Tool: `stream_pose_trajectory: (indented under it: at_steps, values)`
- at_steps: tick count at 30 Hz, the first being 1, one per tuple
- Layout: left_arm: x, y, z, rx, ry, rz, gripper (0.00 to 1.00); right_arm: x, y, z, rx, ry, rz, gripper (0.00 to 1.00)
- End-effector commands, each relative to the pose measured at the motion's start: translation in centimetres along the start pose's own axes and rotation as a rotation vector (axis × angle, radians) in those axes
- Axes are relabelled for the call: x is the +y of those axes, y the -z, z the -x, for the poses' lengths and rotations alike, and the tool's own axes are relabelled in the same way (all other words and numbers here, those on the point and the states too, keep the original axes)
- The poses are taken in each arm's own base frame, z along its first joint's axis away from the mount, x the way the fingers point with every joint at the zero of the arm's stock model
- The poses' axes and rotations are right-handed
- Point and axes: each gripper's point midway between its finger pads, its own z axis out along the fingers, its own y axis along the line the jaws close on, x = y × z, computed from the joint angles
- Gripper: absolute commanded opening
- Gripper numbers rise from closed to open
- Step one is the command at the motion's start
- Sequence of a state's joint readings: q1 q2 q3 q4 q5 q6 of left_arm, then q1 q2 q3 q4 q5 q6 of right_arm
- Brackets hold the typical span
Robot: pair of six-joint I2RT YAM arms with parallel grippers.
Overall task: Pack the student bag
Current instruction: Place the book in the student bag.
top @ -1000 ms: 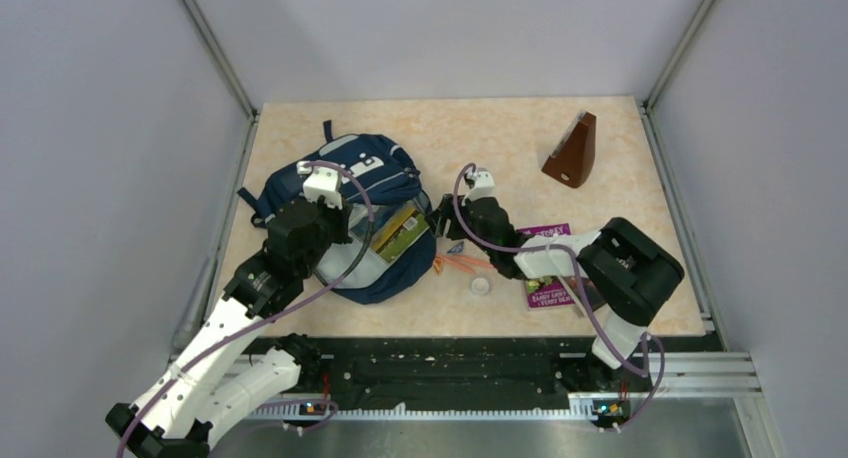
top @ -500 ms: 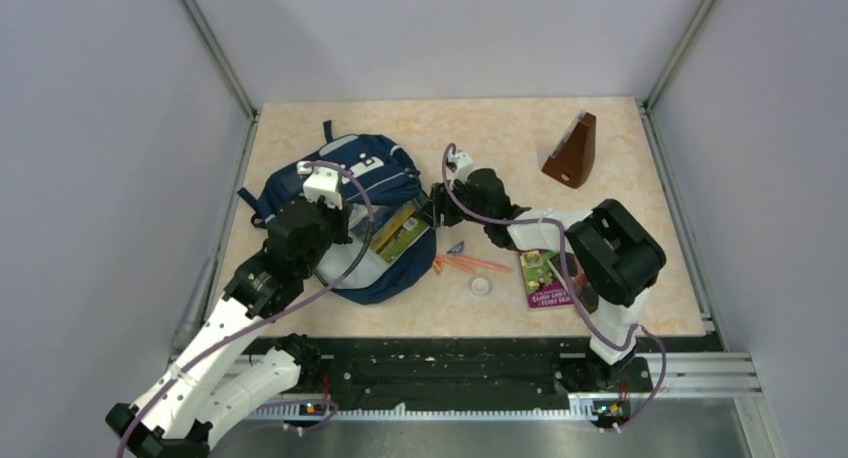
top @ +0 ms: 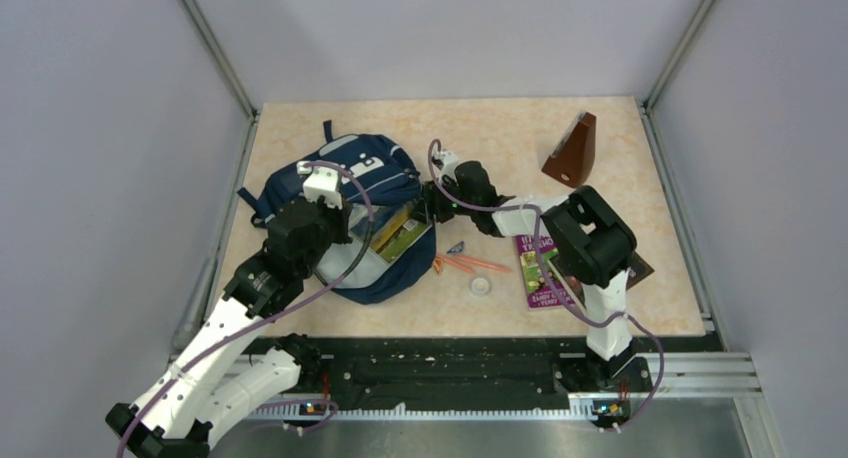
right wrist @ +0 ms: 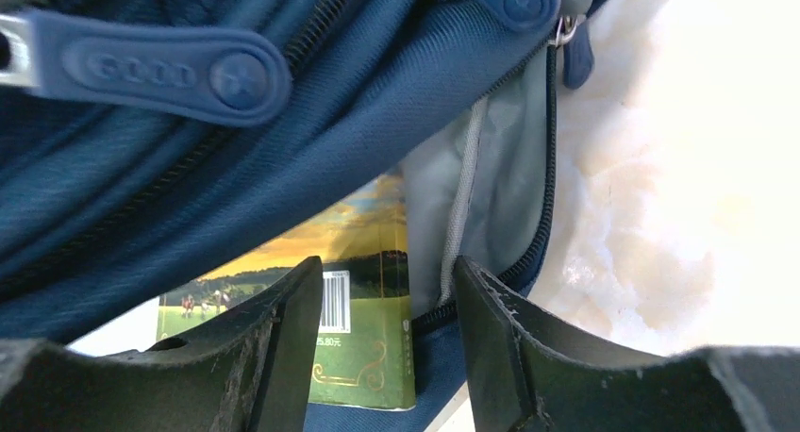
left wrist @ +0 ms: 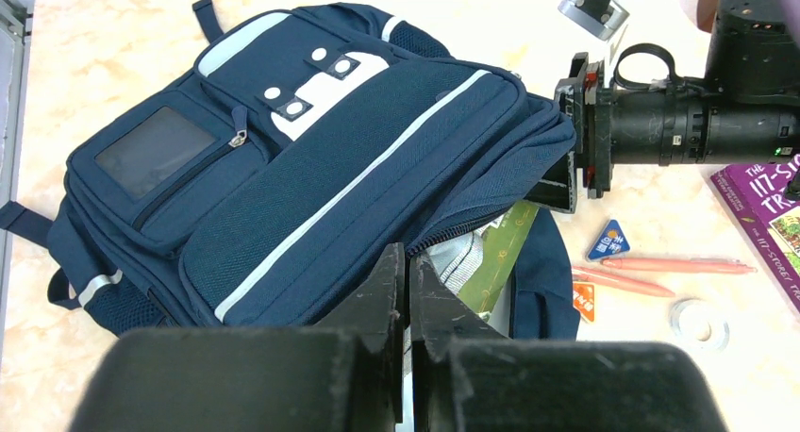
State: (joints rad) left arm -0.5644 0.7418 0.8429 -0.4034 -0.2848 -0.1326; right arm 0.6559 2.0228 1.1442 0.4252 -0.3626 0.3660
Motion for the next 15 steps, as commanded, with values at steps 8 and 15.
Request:
stream_pose_trajectory:
  at_steps: [8,15]
  values:
    - [-0.4,0.3,3.8,-0.136,0.049,-0.019,0.0,1.9,-0.3,-3.8,0.15,-0.115,0.091,0.52]
    - [-0.5,0.3,3.7,-0.135,0.049,-0.019,0.0,3.9,-0.1,-3.1,0.158,-0.262,0.153,0.44]
